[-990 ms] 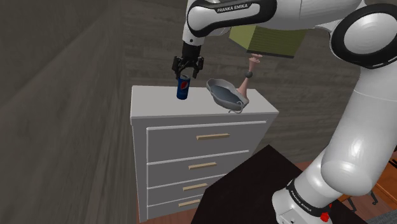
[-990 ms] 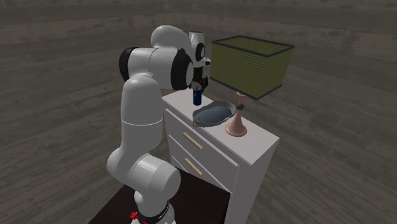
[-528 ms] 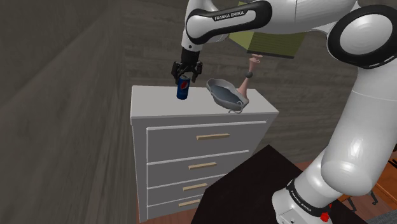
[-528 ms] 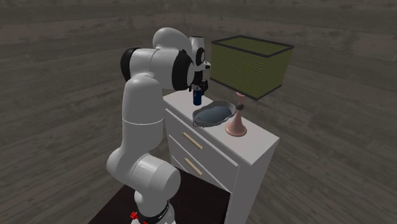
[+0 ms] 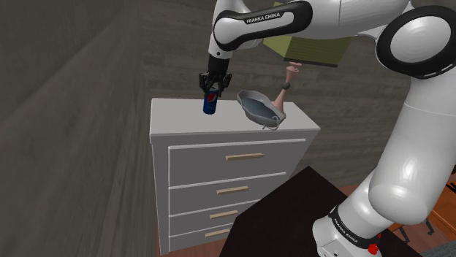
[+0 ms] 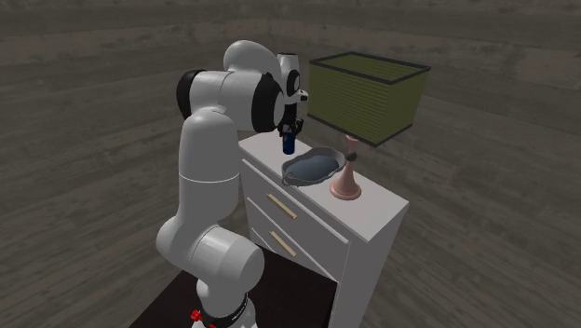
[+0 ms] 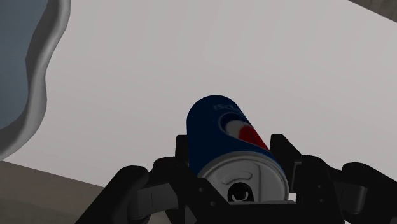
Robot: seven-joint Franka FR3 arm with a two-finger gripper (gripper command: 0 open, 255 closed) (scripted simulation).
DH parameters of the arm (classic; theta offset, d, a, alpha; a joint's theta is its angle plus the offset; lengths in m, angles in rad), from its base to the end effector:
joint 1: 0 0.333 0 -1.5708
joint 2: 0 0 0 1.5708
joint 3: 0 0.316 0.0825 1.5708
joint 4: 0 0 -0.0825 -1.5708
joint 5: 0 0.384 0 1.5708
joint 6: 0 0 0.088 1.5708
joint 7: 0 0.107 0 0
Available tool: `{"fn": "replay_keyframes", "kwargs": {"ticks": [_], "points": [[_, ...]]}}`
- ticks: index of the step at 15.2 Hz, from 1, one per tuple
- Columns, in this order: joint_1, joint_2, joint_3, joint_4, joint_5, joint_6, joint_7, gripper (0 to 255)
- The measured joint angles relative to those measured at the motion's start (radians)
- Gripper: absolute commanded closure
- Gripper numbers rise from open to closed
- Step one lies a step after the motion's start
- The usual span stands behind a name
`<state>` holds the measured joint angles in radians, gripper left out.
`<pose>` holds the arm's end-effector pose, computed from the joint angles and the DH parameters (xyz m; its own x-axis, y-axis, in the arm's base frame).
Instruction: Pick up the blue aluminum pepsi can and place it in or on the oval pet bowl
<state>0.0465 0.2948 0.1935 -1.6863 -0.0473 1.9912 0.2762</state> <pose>0.6291 0.1399 0.4309 0.9996 -0.0259 0.0119 -0.0257 -0.9995 -0.0163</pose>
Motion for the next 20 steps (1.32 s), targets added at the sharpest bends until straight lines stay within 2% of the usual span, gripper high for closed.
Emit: {"fn": "replay_keyframes", "kwargs": {"ticks": [8, 20], "points": [[0.0, -0.003, 0.0, 0.009, 0.001, -0.013, 0.0, 255], [0.002, -0.025, 0.004, 0.14, 0.007, -0.165, -0.002, 255]]}}
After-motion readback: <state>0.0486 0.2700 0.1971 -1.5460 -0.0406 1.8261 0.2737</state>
